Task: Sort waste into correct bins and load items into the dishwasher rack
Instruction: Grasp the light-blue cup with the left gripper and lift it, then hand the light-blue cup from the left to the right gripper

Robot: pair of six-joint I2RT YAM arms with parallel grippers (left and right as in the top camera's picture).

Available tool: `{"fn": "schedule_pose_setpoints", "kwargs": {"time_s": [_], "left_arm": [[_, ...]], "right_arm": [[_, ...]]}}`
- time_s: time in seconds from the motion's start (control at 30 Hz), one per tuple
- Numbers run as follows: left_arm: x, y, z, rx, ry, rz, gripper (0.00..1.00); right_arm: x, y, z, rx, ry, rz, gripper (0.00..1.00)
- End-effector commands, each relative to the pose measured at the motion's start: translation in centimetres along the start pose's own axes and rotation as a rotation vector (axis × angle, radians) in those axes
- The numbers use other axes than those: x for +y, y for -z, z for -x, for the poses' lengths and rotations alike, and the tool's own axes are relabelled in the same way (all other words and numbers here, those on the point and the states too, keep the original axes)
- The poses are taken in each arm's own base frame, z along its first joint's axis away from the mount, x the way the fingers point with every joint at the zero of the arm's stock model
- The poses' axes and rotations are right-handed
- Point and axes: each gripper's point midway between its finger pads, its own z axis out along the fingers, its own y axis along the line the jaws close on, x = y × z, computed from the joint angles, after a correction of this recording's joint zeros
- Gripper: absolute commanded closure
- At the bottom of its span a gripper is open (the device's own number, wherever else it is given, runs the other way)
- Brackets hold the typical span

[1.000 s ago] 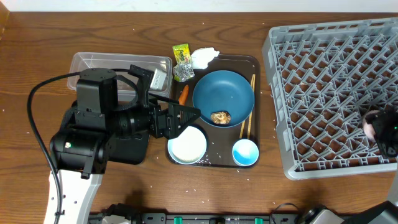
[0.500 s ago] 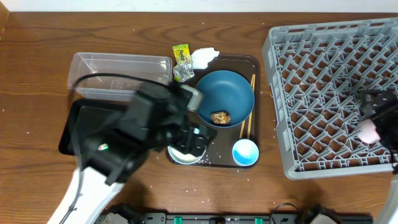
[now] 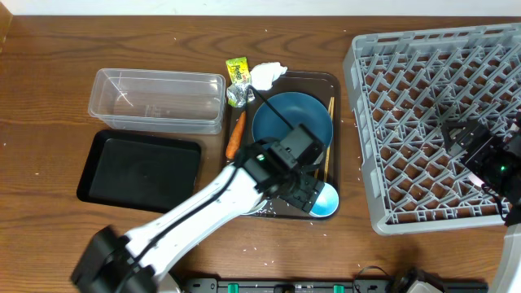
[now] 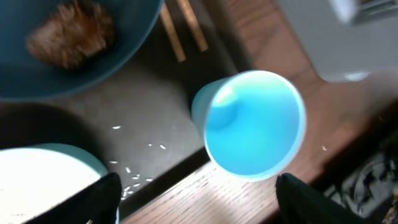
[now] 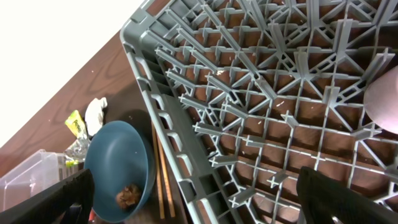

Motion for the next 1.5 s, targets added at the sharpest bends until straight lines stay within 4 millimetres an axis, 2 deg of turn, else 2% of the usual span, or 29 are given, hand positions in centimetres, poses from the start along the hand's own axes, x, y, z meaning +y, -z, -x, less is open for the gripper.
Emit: {"fn": "schedule_pose_setpoints", "kwargs": {"time_s": [0.0,0.13,0.23,0.27,0.37,0.4,0.53,0.67,0.73,0.8,0.87,0.93,1.0,1.1,1.23,1.4,1.47], "left_arm": [[0.4,-2.2,-0.4,0.049,0.075,0.022,0.30],[0.5,-4.5,-0.8,0.090,0.102,0.036,0.37],[0.6,-5.4,-0.8,0.099,0.101,0.038,0.52],[0.6,-5.5,-0.7,0.099,0.101,0.038,0.59],[0.3,-5.2,-0.6,0.094,0.101,0.022,0.94],[0.0,-4.8,-0.4,0.086,0.102,0.007,0.94],[-1.5,-1.4,1.2,0.024,0.109,-0.090,0.94],[-0.7,4.5,3.3,-0.134,0.126,-0.132,0.94],[-0.2,7.9,4.1,-0.218,0.113,-0.189,0.94],[0.2,11.3,4.6,-0.300,0.110,-0.273,0.94],[0.6,14.2,5.0,-0.368,0.106,-0.356,0.94],[1.1,16.8,5.2,-0.429,0.102,-0.440,0.94],[1.5,18.5,5.2,-0.464,0.097,-0.500,0.94],[1.6,20.5,5.1,-0.491,0.096,-0.609,0.94],[-0.1,22.6,5.0,-0.512,0.014,-0.754,0.94],[-0.8,23.3,4.9,-0.519,-0.023,-0.800,0.94],[-0.9,23.3,4.9,-0.518,-0.023,-0.802,0.94]], "right_arm": [[0.4,0.1,0.1,-0.004,0.043,0.004,0.04],[0.4,0.1,0.0,-0.001,0.041,0.001,0.03],[0.3,0.1,-0.1,0.004,0.039,-0.001,0.04],[0.3,0.1,-0.1,0.004,0.038,-0.001,0.04],[0.3,0.1,-0.1,0.004,0.039,-0.001,0.04],[0.3,0.1,-0.1,0.004,0.039,-0.001,0.04],[0.3,0.1,-0.1,0.004,0.039,0.000,0.02],[0.4,0.1,-0.1,0.004,0.039,0.002,0.01],[1.1,0.1,-0.2,0.011,0.040,0.043,0.01],[3.2,0.3,-0.5,0.028,0.086,0.165,0.01],[6.7,1.2,-1.1,0.044,0.197,0.372,0.04],[10.2,2.9,-2.0,0.059,0.287,0.592,0.10],[13.2,4.8,-3.1,0.074,0.367,0.796,0.14],[16.2,7.0,-4.8,0.109,0.458,1.002,0.16],[18.9,8.1,-7.3,0.169,0.562,1.132,0.14],[22.4,9.7,-11.2,0.233,0.740,1.295,0.09],[23.2,9.9,-12.3,0.239,0.789,1.315,0.08]]}}
